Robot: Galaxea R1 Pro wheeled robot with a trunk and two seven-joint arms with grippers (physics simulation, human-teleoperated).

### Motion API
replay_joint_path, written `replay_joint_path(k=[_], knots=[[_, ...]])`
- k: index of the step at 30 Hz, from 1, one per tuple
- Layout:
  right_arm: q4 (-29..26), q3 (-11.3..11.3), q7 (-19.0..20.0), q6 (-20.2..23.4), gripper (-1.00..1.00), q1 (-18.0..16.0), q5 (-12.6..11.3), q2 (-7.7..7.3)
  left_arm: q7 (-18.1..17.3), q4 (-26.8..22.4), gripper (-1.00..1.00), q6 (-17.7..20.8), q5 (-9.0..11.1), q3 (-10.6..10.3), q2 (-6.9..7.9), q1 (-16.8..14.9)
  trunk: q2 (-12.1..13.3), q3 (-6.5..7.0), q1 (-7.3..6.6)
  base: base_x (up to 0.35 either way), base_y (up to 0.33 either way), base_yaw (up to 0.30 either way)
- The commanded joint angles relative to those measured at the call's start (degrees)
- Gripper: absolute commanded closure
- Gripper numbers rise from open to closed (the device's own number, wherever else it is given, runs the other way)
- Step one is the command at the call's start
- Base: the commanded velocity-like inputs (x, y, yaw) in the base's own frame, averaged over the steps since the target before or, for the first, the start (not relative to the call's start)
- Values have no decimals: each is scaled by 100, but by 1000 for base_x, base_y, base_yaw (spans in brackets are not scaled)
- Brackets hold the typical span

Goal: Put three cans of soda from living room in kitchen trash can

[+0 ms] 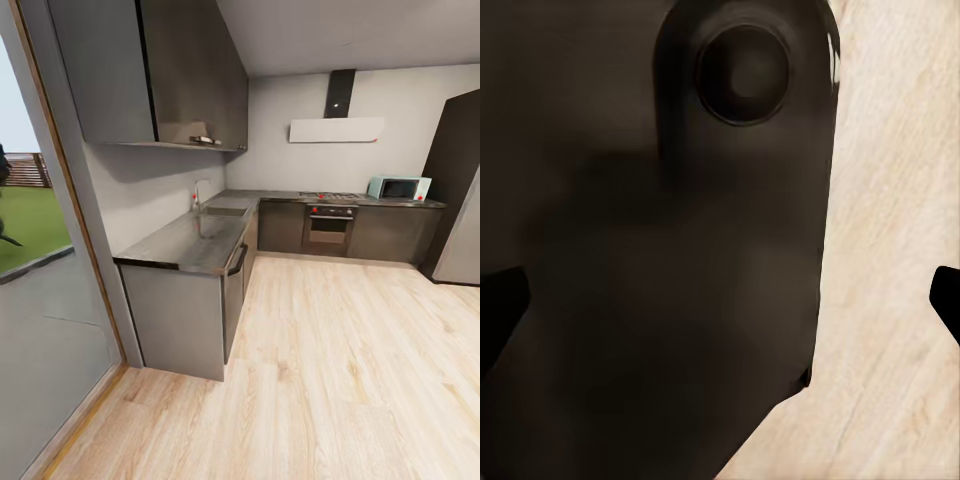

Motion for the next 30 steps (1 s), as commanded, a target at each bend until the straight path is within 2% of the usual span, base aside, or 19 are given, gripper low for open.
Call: replay_joint_path(k=[1,3,28,30], knots=[[0,0,0,0,-100,0,0,0,0,0,-100,0,0,0,0,0,1,0,0,0,0,0],[-9,42,66,17,-100,-26,46,20,-13,-9,-100,42,-13,0,-53,0,1,0,0,0,0,0],[-9,43,134,14,-100,-26,48,19,-15,-9,-100,43,-11,0,-53,0,1,0,0,0,0,0],[-75,29,199,-52,-100,-92,55,-46,-12,-74,-100,24,8,6,10,-67,1,0,0,0,0,0]])
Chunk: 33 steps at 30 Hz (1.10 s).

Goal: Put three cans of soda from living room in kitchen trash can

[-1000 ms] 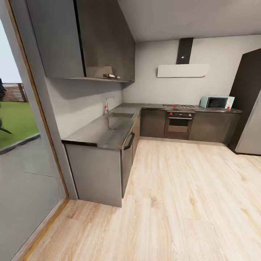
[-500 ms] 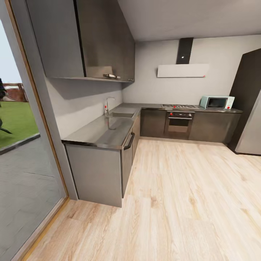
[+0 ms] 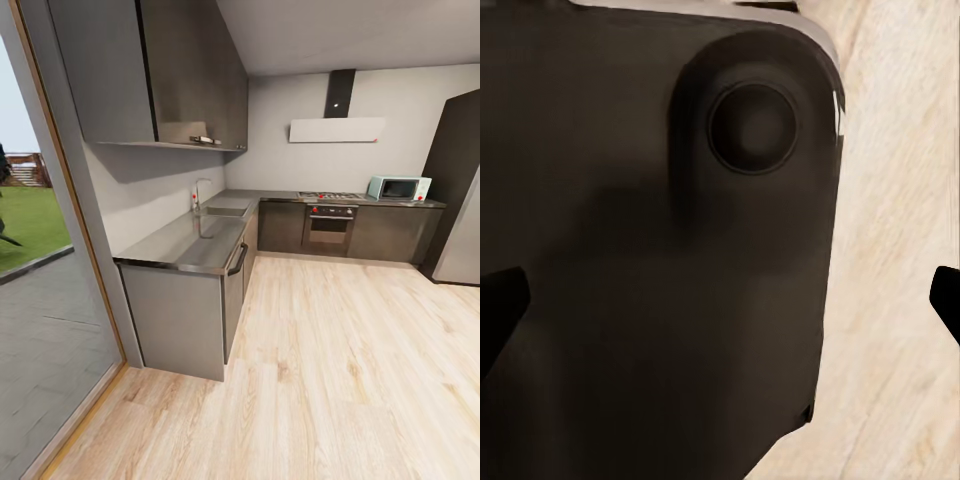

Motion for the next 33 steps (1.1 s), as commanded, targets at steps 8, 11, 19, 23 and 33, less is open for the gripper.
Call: replay_joint_path(k=[8,11,19,23,33], knots=[[-3166,-69,583,-522,-100,-82,-30,-503,7,-4265,-100,505,24,-5,55,-259,0,0,0,0,0,0],[-4049,-71,619,-522,-100,-83,-52,-520,5,-5581,-100,816,25,-15,59,-265,0,0,0,0,0,0],[-6245,-10,635,-331,-100,-15,-50,-464,27,-7767,-100,923,-17,-31,61,-51,0,0,0,0,0,0],[-7823,1,636,161,-100,346,-15,-461,27,-8329,-100,843,-23,-24,66,125,0,0,0,0,0,0],[-8714,-17,676,124,-100,1019,-49,-531,-1,-8915,-100,-345,-25,12,116,660,0,0,0,0,0,0]])
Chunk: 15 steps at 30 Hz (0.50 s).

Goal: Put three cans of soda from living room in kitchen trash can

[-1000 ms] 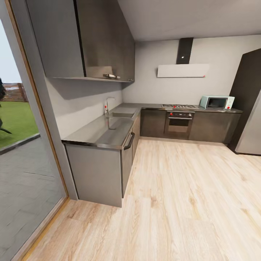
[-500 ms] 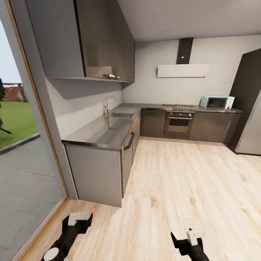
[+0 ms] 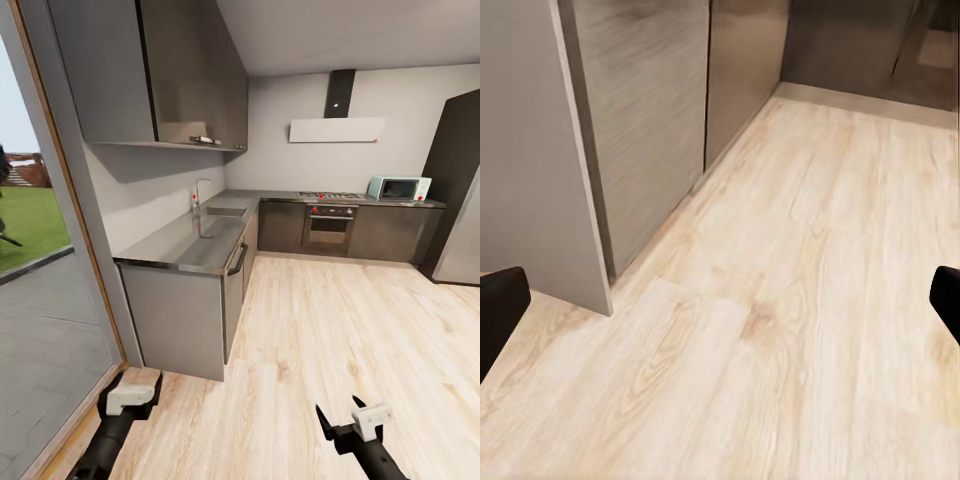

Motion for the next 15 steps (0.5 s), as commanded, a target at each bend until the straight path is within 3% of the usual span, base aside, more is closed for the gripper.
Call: replay_joint_path(k=[1,3,4,5,6,10,15], knots=[[106,-10,1,-152,-100,6,2,1,-1,37,-100,-245,-2,2,7,113,0,0,0,0,0,0],[324,-27,2,-439,-100,15,5,1,-2,80,-100,-687,-1,1,16,343,0,0,0,0,0,0],[324,-27,2,-439,-100,15,5,1,-2,80,-100,-687,-1,1,16,343,0,0,0,0,0,0],[635,-60,4,-773,-100,23,-4,-9,1,115,-100,-1153,-7,0,24,657,0,0,0,0,0,0],[728,-87,4,-854,-100,24,-6,-11,0,134,-100,-1252,-15,0,26,731,0,0,0,0,0,0],[1017,-466,5,-1126,-100,29,-20,-12,2,537,-100,-1537,-39,-4,26,933,0,0,0,0,0,0],[1123,-675,-4,-1203,-100,31,-28,5,31,1161,-100,-1616,-27,-33,15,983,0,0,0,0,0,0]])
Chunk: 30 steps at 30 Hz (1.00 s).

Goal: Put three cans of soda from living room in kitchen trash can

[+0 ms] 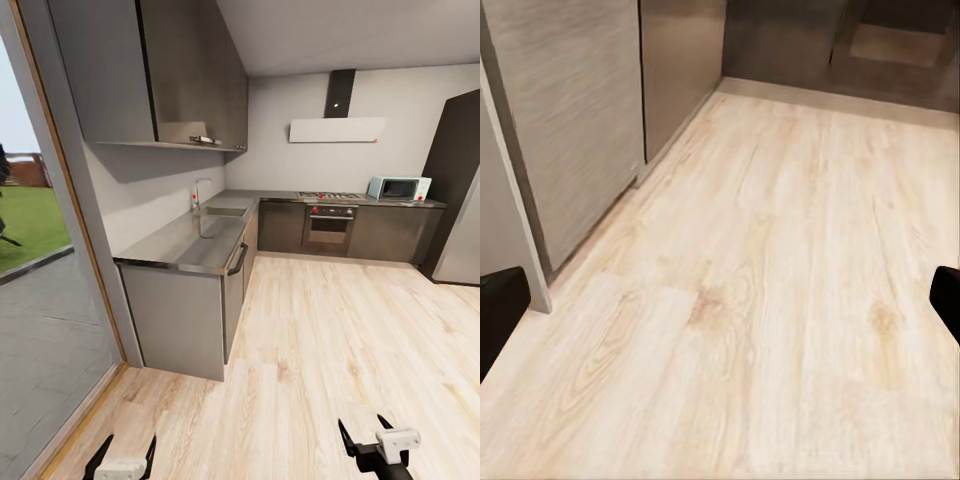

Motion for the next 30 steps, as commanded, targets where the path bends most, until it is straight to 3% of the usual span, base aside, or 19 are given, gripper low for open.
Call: replay_joint_path(k=[1,10,30], knots=[[14,-18,-2,-5,-100,0,-1,6,4,56,-100,-6,4,-3,0,4,0,0,0,0,0,0],[89,-79,-43,-25,-100,-5,-3,43,16,303,-100,-28,9,-1,1,17,0,0,0,0,0,0],[276,-44,-35,-32,-100,-8,5,61,26,341,-100,-30,-4,16,-4,18,0,0,0,0,0,0]])
